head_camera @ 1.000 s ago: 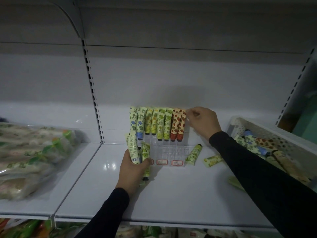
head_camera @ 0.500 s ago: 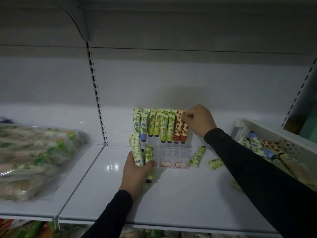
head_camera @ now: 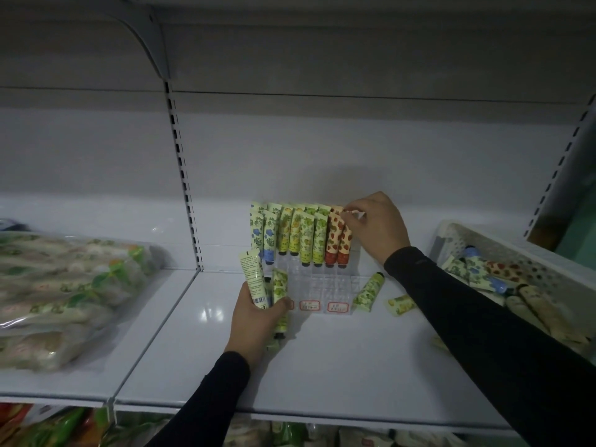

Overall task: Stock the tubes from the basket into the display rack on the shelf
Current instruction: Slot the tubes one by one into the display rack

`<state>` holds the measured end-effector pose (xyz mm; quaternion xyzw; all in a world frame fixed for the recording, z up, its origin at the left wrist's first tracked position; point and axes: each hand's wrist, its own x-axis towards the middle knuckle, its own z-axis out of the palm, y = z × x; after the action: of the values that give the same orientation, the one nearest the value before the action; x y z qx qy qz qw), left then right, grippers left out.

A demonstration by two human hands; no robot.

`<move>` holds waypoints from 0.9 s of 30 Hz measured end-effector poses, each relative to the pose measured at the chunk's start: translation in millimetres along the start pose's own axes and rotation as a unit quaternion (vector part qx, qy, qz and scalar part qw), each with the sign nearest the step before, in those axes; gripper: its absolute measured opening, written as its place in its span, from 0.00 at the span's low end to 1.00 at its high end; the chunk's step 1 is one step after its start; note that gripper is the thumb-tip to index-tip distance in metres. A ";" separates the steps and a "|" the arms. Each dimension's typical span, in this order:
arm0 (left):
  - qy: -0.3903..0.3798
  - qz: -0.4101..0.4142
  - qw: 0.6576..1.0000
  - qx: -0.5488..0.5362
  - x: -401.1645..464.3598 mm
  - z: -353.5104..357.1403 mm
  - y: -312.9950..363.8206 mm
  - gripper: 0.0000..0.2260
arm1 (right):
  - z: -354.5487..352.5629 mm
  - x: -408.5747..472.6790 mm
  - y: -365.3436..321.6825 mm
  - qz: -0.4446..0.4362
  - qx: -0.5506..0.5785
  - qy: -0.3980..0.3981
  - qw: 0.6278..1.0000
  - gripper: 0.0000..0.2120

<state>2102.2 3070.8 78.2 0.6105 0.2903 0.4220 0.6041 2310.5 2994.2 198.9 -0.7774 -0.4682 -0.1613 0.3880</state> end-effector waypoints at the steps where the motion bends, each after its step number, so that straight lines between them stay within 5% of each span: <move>1: 0.000 0.000 1.000 -0.001 -0.9 0.5 1.4 0.17 | -3.4 -3.2 0.1 0.000 0.007 0.005 1.000 0.11; 9: -0.070 0.005 0.997 0.025 -7.4 4.5 20.4 0.14 | -22.2 -46.7 -10.9 -0.016 0.054 -0.108 0.993 0.12; 17: -0.200 0.022 0.979 -0.017 -13.7 25.8 55.9 0.12 | -23.6 -71.5 -33.8 0.159 0.304 -0.297 0.891 0.18; 27: -0.199 -0.036 0.979 -0.007 -18.9 14.6 49.1 0.12 | -28.4 -69.7 -16.8 0.271 0.462 -0.210 0.818 0.05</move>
<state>2098.2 3042.3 124.6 0.6670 0.1827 0.2724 0.6689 2263.9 2935.2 182.0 -0.6172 -0.3285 0.3526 0.6220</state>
